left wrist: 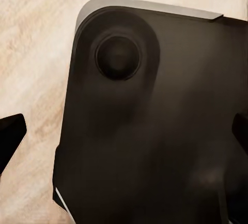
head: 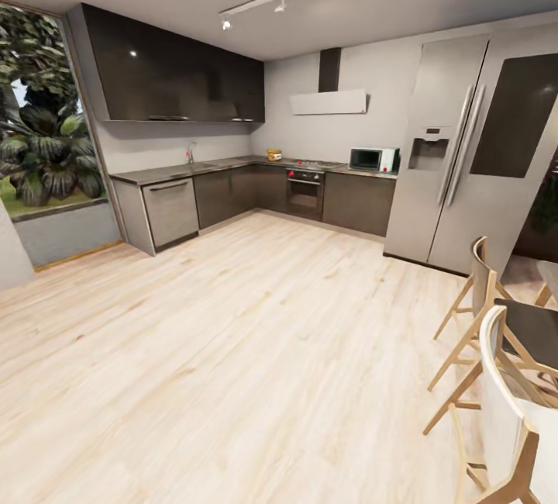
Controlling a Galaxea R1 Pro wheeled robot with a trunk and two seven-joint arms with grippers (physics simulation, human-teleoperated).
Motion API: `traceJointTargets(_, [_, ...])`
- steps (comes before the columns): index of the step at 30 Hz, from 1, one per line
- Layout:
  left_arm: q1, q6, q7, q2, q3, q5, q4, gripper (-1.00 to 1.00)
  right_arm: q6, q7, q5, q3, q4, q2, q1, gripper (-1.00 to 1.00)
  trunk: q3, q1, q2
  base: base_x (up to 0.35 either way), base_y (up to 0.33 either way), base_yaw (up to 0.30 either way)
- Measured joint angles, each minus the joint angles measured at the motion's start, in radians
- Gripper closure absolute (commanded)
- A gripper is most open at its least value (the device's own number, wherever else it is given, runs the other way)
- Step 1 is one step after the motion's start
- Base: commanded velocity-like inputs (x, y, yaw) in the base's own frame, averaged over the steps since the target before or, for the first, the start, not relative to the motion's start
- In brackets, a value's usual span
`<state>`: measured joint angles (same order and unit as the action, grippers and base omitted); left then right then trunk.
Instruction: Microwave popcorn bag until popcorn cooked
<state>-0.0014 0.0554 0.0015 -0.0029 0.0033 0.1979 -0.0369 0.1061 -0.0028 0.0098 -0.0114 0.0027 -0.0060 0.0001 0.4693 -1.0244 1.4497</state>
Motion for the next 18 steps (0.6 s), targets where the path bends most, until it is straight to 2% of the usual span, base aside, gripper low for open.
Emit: traceJointTargets(18, [0.0,0.002,0.001,0.0,0.001,0.0,0.0,-1.0,0.005,0.0,0.001,0.0,0.001,0.0,0.0,-1.0,0.0,0.0,0.0,0.327,0.0,0.0])
